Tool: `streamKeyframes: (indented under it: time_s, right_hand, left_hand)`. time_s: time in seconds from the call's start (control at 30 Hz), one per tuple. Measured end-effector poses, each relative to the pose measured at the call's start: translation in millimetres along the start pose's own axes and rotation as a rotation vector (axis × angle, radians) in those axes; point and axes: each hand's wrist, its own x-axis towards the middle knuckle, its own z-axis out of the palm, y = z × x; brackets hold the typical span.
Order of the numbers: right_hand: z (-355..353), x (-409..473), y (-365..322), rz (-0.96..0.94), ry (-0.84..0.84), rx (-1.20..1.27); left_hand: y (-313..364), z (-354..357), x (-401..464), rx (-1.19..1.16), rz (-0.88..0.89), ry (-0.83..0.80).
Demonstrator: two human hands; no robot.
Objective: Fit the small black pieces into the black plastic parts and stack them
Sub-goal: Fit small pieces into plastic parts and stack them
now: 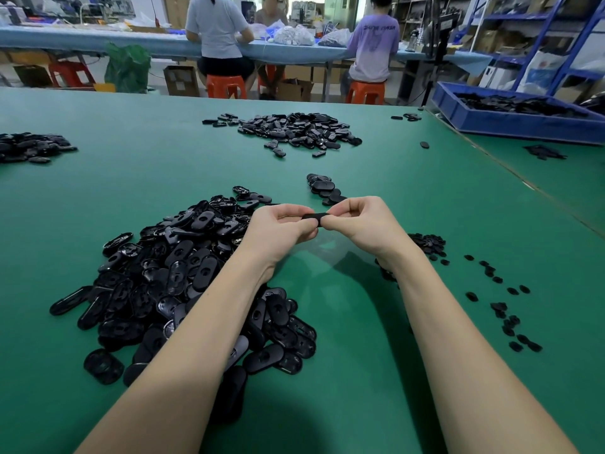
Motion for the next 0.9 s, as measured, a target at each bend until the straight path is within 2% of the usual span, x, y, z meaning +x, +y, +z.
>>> streamKeyframes:
  time_s: [0.37, 0.9]
  right_hand:
    - [-1.8, -1.2, -0.5, -0.007, 0.004, 0.027]
    - [5.1, 0.7, 5.0, -0.018, 0.02, -0.034]
  left_hand:
    - [-0.7, 0.3, 0.9, -0.108, -0.035, -0.02]
    - [-4.2, 1.1, 3.1, -0.01, -0.05, 0.024]
